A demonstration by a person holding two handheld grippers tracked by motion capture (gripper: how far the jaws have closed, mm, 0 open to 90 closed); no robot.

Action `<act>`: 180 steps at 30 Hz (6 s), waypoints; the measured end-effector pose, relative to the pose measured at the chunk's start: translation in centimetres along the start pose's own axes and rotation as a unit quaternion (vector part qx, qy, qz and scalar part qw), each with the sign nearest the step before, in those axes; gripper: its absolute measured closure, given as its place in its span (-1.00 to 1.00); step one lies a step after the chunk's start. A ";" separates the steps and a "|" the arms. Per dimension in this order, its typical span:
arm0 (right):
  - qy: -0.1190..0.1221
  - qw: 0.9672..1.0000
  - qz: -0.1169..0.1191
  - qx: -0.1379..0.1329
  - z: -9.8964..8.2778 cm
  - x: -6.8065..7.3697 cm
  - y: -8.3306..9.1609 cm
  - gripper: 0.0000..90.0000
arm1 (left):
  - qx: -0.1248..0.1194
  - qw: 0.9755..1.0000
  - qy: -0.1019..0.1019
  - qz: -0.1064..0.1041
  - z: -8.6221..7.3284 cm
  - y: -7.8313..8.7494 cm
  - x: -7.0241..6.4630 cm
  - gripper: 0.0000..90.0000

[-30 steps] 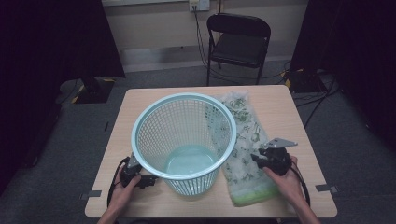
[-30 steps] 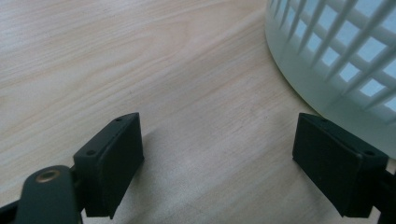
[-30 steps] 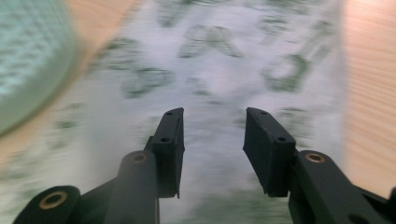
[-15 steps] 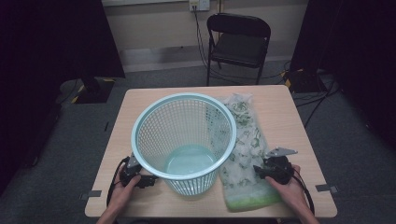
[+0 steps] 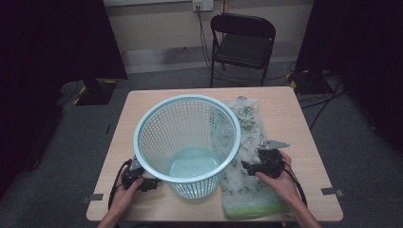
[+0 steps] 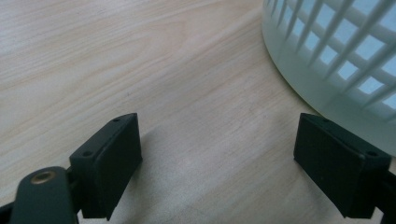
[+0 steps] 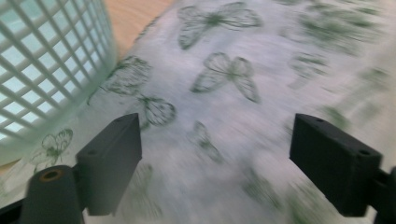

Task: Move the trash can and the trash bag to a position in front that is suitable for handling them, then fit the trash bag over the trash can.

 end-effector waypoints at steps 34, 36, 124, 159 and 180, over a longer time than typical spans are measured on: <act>-0.078 0.989 -0.128 0.001 -1.2 -8.3 -2.3 -0.68 | 0.001 1.000 -0.001 0.001 0.0 0.0 0.0 -0.69; -0.079 0.989 -0.128 0.003 -1.2 -8.5 -2.3 -0.67 | 0.001 1.000 0.000 0.001 0.0 0.0 0.0 -0.69; -0.072 0.992 -0.092 0.051 7.5 -12.5 -11.5 -0.64 | -0.053 0.996 0.034 -0.056 4.9 3.5 1.9 -0.43; -0.008 0.994 0.067 -0.090 14.7 -3.1 -2.6 1.00 | -0.122 0.988 0.080 -0.048 9.7 6.9 4.5 -0.33; 0.062 0.974 0.075 -0.206 21.5 1.0 7.3 1.00 | -0.205 0.973 0.102 -0.025 16.4 11.6 9.1 -0.30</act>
Point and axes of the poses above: each handheld gripper's, and its own axes: y roughly backward along the jaws, z roughly out of its top, x roughly to its left, the point moved 10 cm from there along -y, roughly forward along the jaws, and after that the axes turned 9 degrees about z, right-handed, at the moved point
